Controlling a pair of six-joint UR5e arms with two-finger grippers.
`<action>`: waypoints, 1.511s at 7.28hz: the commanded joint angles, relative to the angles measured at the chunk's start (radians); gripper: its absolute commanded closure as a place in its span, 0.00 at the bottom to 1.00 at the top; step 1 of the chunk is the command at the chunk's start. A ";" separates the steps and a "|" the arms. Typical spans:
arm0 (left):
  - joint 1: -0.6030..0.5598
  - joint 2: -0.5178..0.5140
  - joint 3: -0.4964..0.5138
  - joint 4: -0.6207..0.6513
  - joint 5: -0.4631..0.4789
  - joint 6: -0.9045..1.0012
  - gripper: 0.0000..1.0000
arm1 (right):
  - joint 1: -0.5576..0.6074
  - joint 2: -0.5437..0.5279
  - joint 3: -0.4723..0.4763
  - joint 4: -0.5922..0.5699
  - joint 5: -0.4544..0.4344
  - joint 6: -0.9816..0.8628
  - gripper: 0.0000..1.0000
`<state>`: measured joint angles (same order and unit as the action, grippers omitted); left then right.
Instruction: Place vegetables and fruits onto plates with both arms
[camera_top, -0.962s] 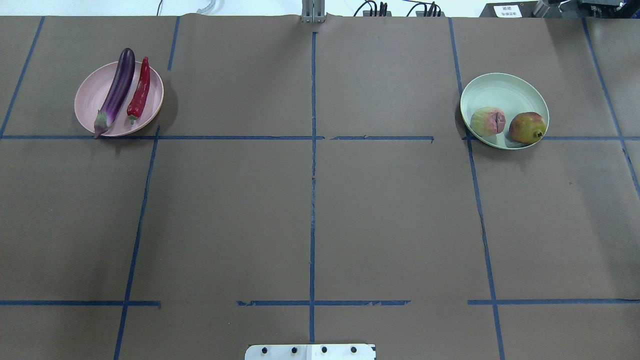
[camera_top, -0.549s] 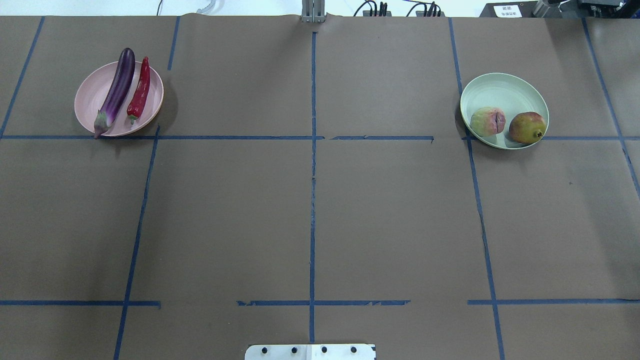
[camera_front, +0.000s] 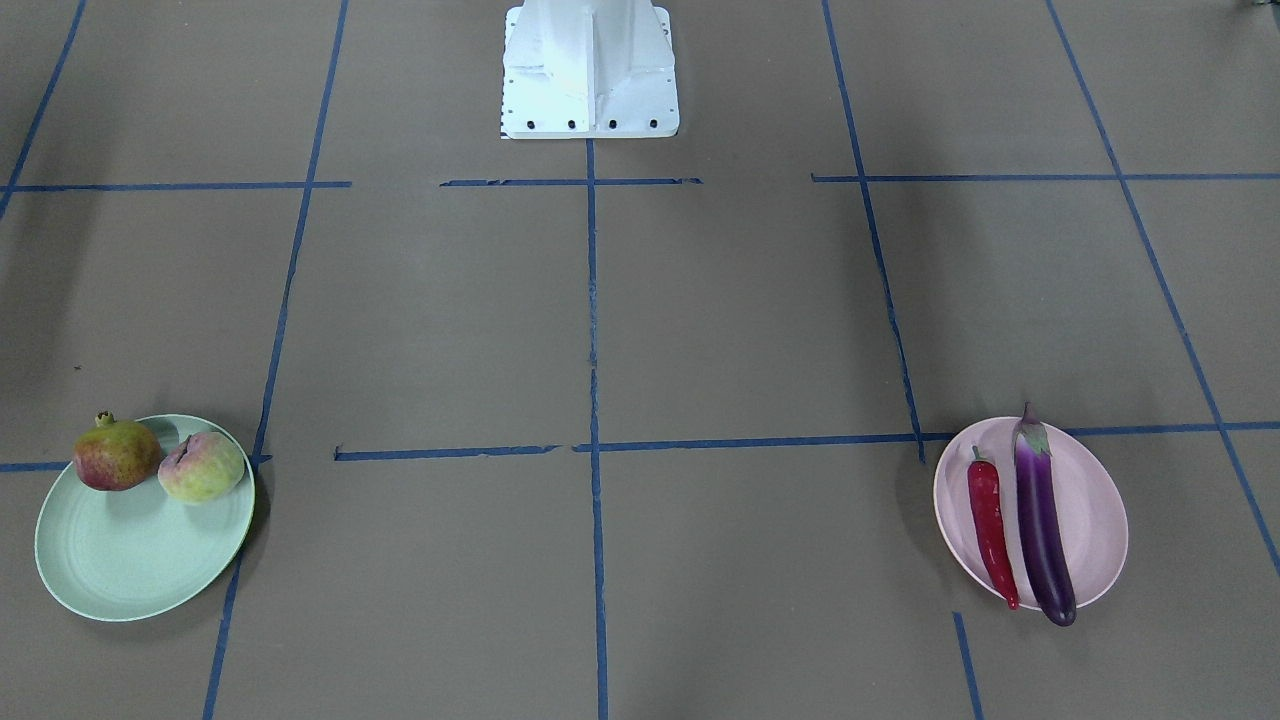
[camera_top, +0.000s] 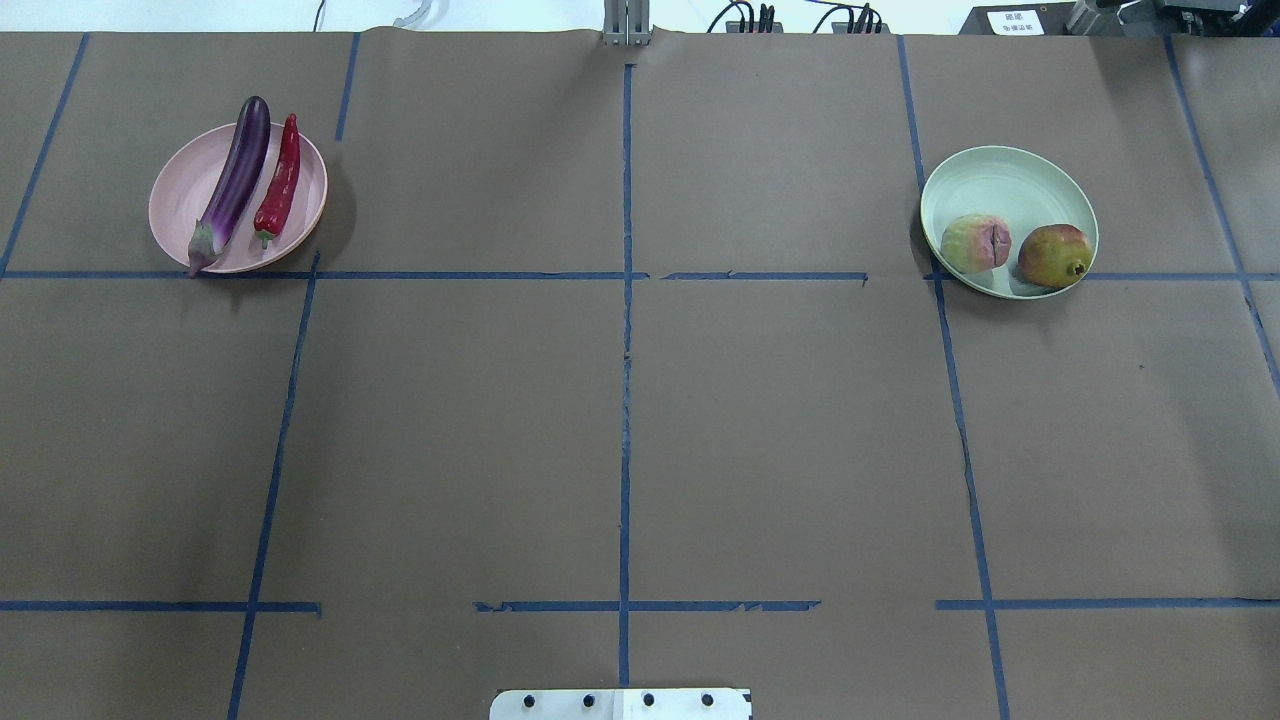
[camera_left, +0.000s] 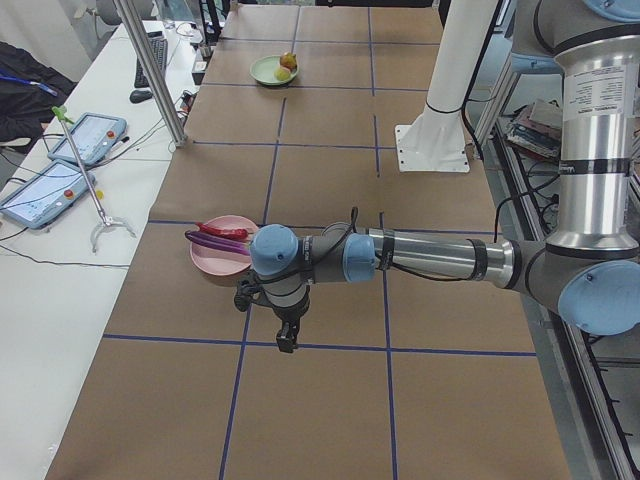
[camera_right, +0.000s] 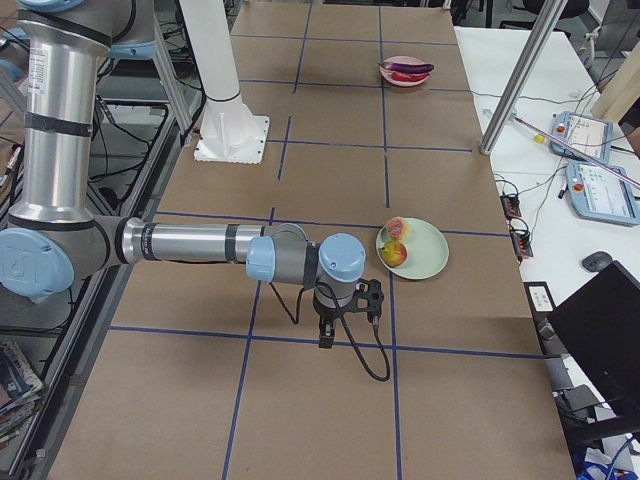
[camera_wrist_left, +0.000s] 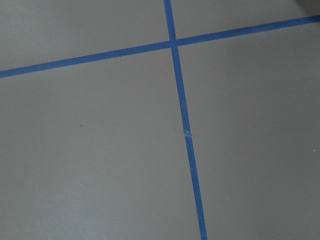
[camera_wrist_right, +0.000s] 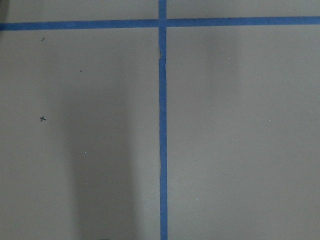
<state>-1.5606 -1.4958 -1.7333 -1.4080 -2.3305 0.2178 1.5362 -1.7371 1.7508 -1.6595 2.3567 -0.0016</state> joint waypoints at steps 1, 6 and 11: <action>0.001 -0.003 0.001 0.000 0.000 0.002 0.00 | -0.002 0.002 0.001 0.007 -0.004 0.008 0.00; -0.001 0.026 -0.006 0.004 0.000 0.006 0.00 | -0.002 0.021 0.012 0.012 0.003 0.000 0.00; -0.001 0.020 -0.020 0.001 0.000 0.006 0.00 | -0.002 0.022 0.018 0.012 0.004 -0.001 0.00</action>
<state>-1.5623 -1.4717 -1.7450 -1.4055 -2.3301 0.2240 1.5340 -1.7155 1.7679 -1.6475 2.3597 -0.0029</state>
